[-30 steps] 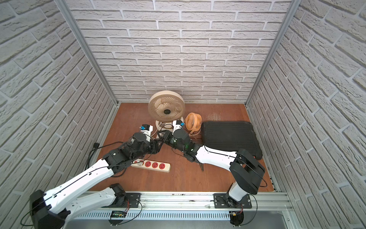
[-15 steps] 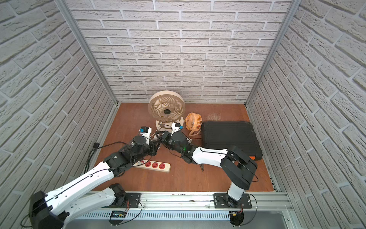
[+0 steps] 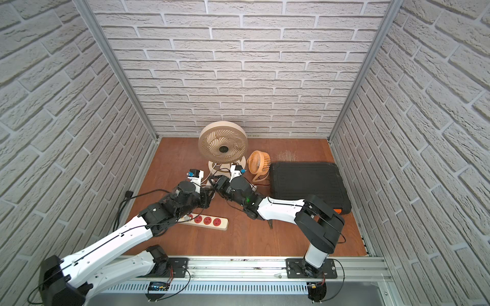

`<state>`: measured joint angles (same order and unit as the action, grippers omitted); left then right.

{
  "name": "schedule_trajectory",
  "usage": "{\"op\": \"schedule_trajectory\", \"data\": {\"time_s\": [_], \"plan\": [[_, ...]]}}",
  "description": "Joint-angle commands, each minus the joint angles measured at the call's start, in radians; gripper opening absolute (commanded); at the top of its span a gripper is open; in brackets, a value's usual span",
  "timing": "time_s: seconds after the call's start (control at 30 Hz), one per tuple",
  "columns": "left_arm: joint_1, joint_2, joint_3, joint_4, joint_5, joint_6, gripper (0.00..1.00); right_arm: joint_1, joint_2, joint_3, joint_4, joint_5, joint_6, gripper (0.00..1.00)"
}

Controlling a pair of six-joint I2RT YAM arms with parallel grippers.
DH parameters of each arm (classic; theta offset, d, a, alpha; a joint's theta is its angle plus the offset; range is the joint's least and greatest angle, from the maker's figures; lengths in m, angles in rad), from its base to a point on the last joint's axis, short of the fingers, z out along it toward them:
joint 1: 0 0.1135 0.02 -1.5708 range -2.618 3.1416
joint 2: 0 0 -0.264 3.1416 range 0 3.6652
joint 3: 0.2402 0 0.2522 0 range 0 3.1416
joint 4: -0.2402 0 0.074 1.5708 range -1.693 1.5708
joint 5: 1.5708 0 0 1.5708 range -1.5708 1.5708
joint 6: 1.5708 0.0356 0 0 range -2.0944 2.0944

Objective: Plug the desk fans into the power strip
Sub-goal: Pick up the plug from the center of the board.

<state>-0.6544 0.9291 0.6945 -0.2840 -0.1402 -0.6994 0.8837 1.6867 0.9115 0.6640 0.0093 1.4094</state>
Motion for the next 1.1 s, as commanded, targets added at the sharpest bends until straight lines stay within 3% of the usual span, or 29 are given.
{"op": "schedule_trajectory", "data": {"time_s": [0.0,0.2,0.43,0.67,0.87,1.07], "plan": [[0.025,-0.029,0.053,0.102,0.122,0.02,0.0,0.013,-0.05,-0.029,0.034,-0.028,-0.068,0.51],[0.136,-0.023,0.065,0.126,0.425,0.023,0.0,-0.015,-0.164,-0.063,-0.055,-0.101,-0.247,0.76],[0.21,0.002,0.069,0.159,0.635,-0.003,0.0,-0.073,-0.378,-0.113,-0.293,-0.195,-0.484,0.99],[0.228,0.018,0.094,0.215,0.804,-0.048,0.0,-0.193,-0.513,-0.2,-0.264,-0.474,-0.565,0.99],[0.233,0.031,0.138,0.206,0.918,-0.066,0.0,-0.286,-0.52,-0.206,-0.298,-0.645,-0.602,0.99],[0.237,0.057,0.171,0.178,0.995,-0.066,0.0,-0.331,-0.484,-0.249,-0.038,-0.794,-0.502,0.98]]}}
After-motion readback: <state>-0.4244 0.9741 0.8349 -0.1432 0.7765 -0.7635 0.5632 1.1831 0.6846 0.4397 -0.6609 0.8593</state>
